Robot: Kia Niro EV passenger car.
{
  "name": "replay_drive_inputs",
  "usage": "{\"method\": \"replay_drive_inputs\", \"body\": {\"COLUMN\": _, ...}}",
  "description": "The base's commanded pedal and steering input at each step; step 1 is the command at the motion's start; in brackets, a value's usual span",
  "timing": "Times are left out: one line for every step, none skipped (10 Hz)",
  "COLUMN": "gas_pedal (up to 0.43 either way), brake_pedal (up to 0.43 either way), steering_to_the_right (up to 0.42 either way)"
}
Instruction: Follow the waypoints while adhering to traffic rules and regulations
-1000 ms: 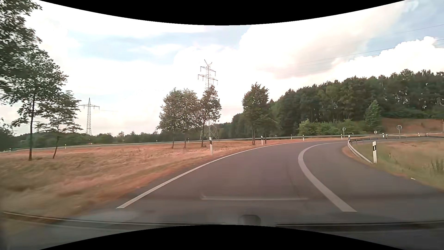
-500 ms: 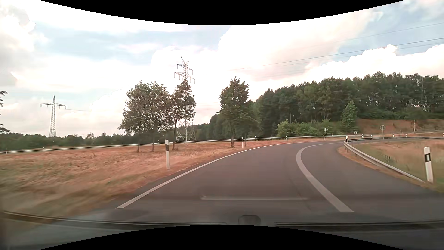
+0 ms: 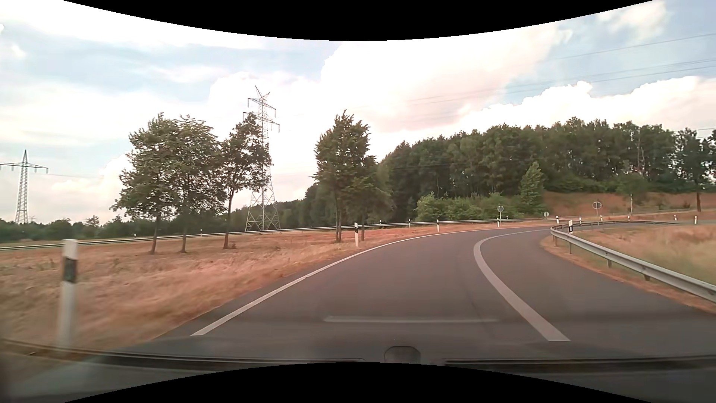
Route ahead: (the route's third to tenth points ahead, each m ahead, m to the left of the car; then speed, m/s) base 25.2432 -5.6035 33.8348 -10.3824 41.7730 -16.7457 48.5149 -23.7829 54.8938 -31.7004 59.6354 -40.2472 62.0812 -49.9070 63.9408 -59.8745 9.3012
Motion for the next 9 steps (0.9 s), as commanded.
{"method": "replay_drive_inputs", "body": {"gas_pedal": 0.130, "brake_pedal": 0.000, "steering_to_the_right": 0.089}}
{"method": "replay_drive_inputs", "body": {"gas_pedal": 0.130, "brake_pedal": 0.000, "steering_to_the_right": 0.087}}
{"method": "replay_drive_inputs", "body": {"gas_pedal": 0.130, "brake_pedal": 0.000, "steering_to_the_right": 0.085}}
{"method": "replay_drive_inputs", "body": {"gas_pedal": 0.138, "brake_pedal": 0.000, "steering_to_the_right": 0.084}}
{"method": "replay_drive_inputs", "body": {"gas_pedal": 0.150, "brake_pedal": 0.000, "steering_to_the_right": 0.084}}
{"method": "replay_drive_inputs", "body": {"gas_pedal": 0.157, "brake_pedal": 0.000, "steering_to_the_right": 0.084}}
{"method": "replay_drive_inputs", "body": {"gas_pedal": 0.169, "brake_pedal": 0.000, "steering_to_the_right": 0.084}}
{"method": "replay_drive_inputs", "body": {"gas_pedal": 0.169, "brake_pedal": 0.000, "steering_to_the_right": 0.084}}
{"method": "replay_drive_inputs", "body": {"gas_pedal": 0.169, "brake_pedal": 0.000, "steering_to_the_right": 0.084}}
